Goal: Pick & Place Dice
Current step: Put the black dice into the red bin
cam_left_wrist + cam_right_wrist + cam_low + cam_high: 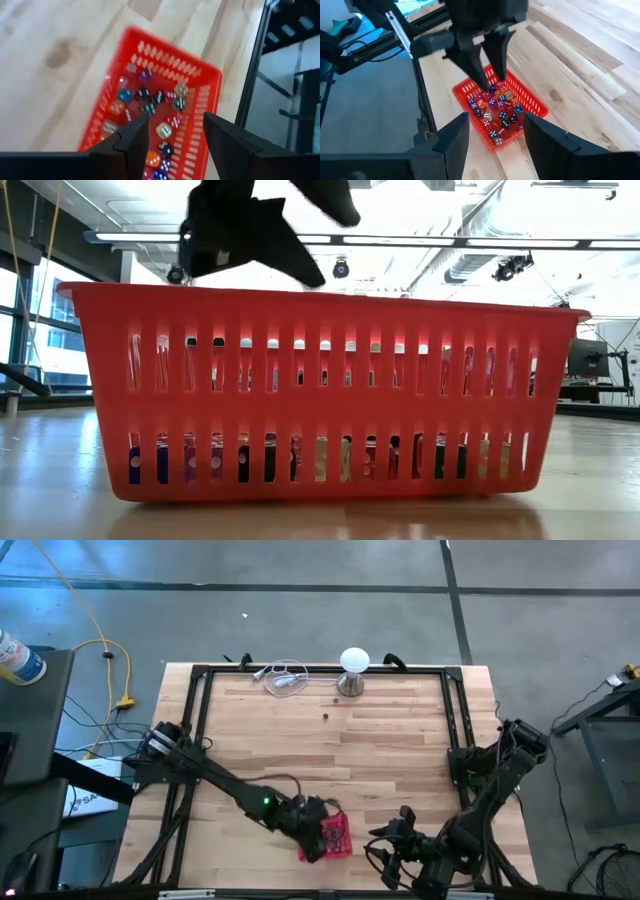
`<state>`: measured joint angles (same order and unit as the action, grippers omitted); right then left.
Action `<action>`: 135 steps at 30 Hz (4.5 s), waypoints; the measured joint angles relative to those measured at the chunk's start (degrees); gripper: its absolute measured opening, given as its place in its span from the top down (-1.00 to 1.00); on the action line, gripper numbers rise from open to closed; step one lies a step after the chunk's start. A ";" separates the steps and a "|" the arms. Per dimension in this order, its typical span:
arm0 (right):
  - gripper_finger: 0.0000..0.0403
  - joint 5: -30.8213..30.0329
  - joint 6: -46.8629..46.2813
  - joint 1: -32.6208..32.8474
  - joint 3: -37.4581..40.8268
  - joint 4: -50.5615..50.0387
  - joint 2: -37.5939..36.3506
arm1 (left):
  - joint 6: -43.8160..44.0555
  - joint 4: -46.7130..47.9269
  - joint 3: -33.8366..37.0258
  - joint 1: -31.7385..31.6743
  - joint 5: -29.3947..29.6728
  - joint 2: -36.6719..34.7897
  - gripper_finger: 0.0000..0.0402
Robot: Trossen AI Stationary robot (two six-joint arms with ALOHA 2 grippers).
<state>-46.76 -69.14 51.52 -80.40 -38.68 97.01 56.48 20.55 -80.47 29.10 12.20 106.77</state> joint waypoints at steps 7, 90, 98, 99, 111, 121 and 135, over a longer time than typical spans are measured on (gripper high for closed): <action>0.12 -1.26 -0.65 -1.47 0.87 0.43 0.00 | -4.85 5.76 0.00 -5.82 -1.89 -5.39 0.11; 0.12 5.18 -4.09 -27.29 0.90 -12.54 -6.27 | -41.60 -30.49 18.56 -51.21 -12.42 7.07 0.26; 0.12 5.16 -4.10 -27.27 0.90 -12.63 -6.27 | -42.87 -30.18 18.60 -51.25 -10.98 7.16 0.63; 0.12 5.14 -4.10 -27.27 0.90 -12.54 -6.27 | -42.89 -30.16 18.60 -51.23 -10.75 7.16 0.67; 0.12 5.18 -4.11 -27.27 0.90 -11.00 -6.27 | -44.21 -25.97 18.64 -51.43 -10.93 5.62 0.75; 0.12 4.46 -4.11 -24.82 0.90 -9.72 -5.70 | -52.27 -6.28 18.86 -50.38 -11.19 -12.08 0.76; 0.12 -1.32 -2.53 -16.18 0.88 -6.51 -4.76 | -32.96 1.69 18.80 -32.89 -7.41 -30.35 0.77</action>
<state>-48.08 -71.67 35.34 -79.52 -45.19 92.25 23.52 22.24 -61.67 -3.79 4.79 76.42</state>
